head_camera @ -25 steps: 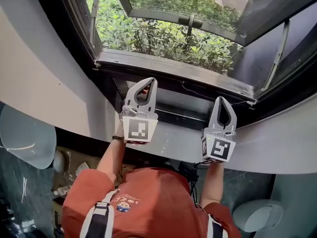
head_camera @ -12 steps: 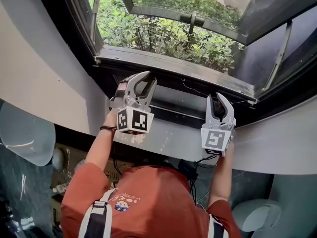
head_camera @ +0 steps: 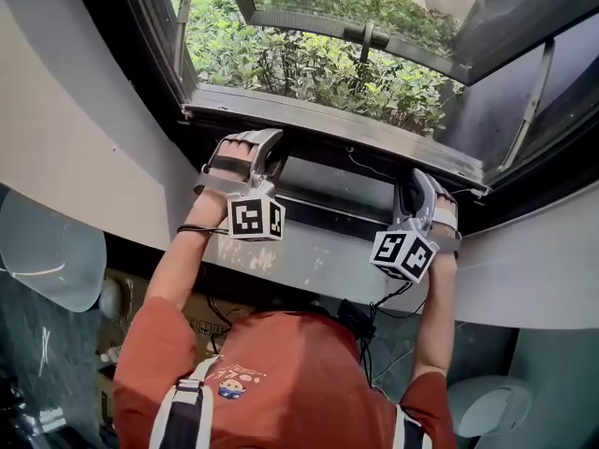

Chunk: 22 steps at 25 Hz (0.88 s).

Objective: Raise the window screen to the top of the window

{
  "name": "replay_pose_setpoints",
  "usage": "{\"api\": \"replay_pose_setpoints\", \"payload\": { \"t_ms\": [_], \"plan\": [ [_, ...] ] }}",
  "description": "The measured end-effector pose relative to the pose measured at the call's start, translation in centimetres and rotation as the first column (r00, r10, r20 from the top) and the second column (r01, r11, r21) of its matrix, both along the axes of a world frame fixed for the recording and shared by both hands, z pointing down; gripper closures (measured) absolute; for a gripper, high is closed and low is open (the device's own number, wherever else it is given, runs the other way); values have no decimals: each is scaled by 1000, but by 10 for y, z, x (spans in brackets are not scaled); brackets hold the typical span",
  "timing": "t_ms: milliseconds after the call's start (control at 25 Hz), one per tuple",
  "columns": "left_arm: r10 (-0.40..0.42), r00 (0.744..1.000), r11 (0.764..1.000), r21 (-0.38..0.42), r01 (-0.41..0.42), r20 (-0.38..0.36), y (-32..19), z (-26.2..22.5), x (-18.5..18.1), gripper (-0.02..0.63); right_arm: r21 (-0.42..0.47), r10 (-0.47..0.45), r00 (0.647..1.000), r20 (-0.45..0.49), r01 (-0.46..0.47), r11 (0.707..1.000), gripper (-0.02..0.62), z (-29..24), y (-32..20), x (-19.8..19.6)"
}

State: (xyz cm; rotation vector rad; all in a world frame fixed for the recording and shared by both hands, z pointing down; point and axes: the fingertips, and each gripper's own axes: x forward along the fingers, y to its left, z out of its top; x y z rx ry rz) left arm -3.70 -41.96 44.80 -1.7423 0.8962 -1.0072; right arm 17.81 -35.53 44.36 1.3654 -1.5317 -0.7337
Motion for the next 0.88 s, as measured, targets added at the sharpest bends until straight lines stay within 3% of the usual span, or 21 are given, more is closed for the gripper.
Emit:
{"api": "replay_pose_setpoints", "payload": {
  "t_ms": [280,560,760,880],
  "plan": [
    [-15,994,999,52,10,106,-6,3,-2,448,-13,32,988,-153,-34,999,451,1,0,-2],
    [-31,970,998,62,17,242,-6,7,-6,448,-48,49,970,-239,-62,997,471,7,-3,-5],
    [-15,968,1000,24,9,251,-5,9,-6,448,-59,63,951,-302,-85,995,466,11,-8,-2],
    [9,978,1000,-10,-7,209,-4,7,-3,448,-94,65,961,-269,-94,991,466,12,-9,-1]
  ]
}}
